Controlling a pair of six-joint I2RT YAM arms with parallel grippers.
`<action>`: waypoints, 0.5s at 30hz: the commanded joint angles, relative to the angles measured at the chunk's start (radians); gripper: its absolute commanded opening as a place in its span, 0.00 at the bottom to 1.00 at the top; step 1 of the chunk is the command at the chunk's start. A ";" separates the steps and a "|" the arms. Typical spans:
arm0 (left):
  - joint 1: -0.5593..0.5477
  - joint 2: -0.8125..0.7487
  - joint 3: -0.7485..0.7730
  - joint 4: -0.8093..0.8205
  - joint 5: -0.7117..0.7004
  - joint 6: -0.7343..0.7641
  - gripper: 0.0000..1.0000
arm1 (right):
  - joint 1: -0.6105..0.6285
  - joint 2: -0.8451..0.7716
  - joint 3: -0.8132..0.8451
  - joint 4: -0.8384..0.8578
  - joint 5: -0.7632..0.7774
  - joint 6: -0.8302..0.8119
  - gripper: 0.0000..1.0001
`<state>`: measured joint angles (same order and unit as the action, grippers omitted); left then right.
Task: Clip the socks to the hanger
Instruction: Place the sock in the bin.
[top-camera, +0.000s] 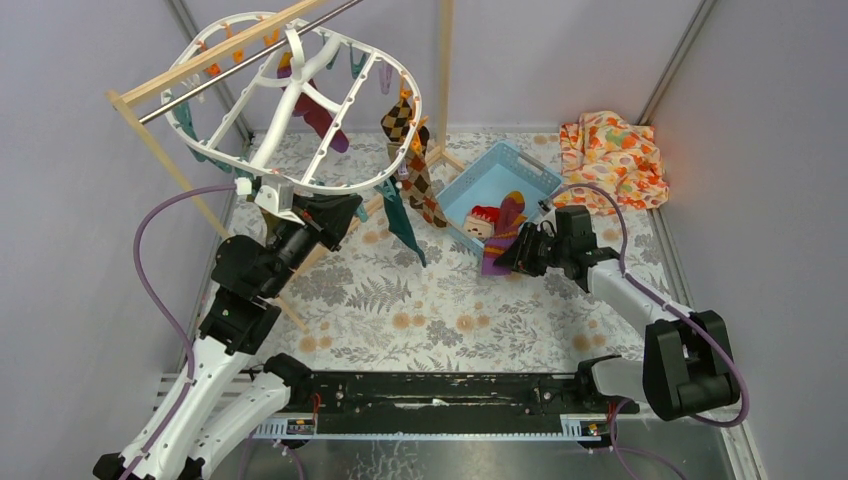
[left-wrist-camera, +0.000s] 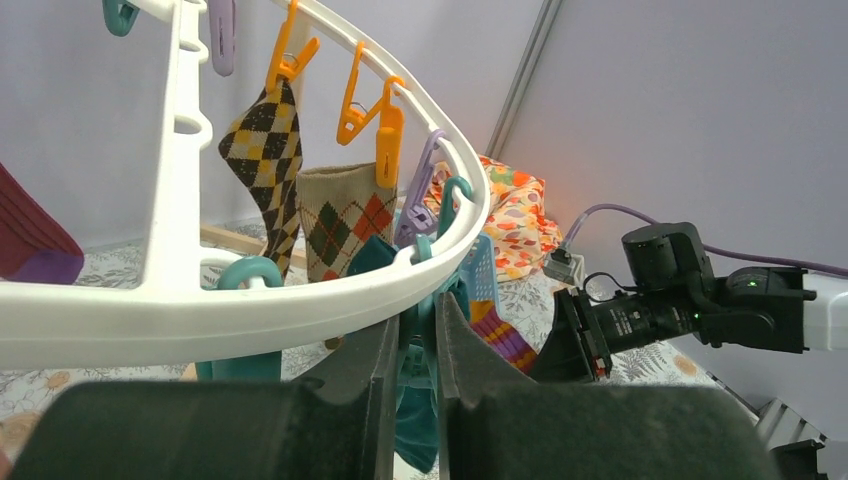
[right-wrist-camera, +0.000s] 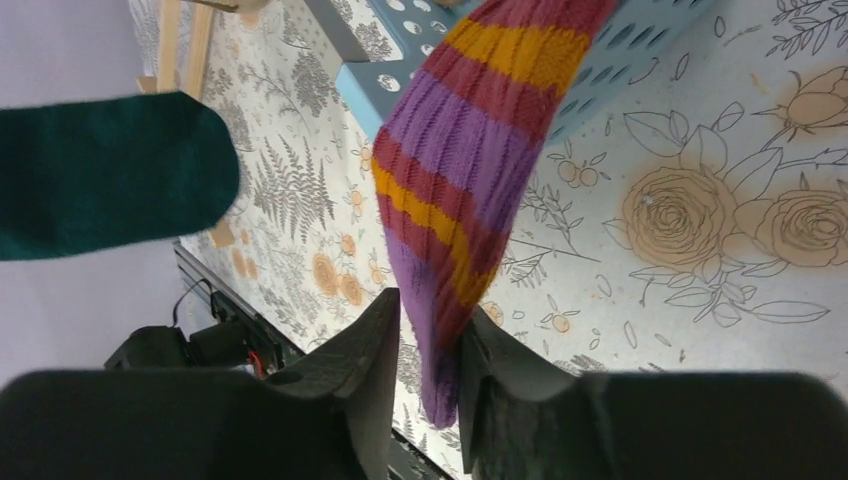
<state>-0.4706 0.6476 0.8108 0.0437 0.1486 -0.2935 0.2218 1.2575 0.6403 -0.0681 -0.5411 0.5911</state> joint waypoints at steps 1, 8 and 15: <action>-0.005 0.010 -0.018 -0.001 0.053 -0.004 0.00 | 0.000 0.046 0.050 0.037 -0.018 -0.096 0.35; -0.005 0.009 -0.019 -0.005 0.054 0.001 0.00 | -0.001 0.182 0.229 -0.173 -0.079 -0.364 0.36; -0.005 0.010 -0.016 -0.008 0.064 0.005 0.00 | 0.000 0.323 0.361 -0.365 -0.226 -0.482 0.34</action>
<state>-0.4706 0.6521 0.8089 0.0498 0.1497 -0.2943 0.2218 1.5204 0.9234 -0.2726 -0.6697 0.2352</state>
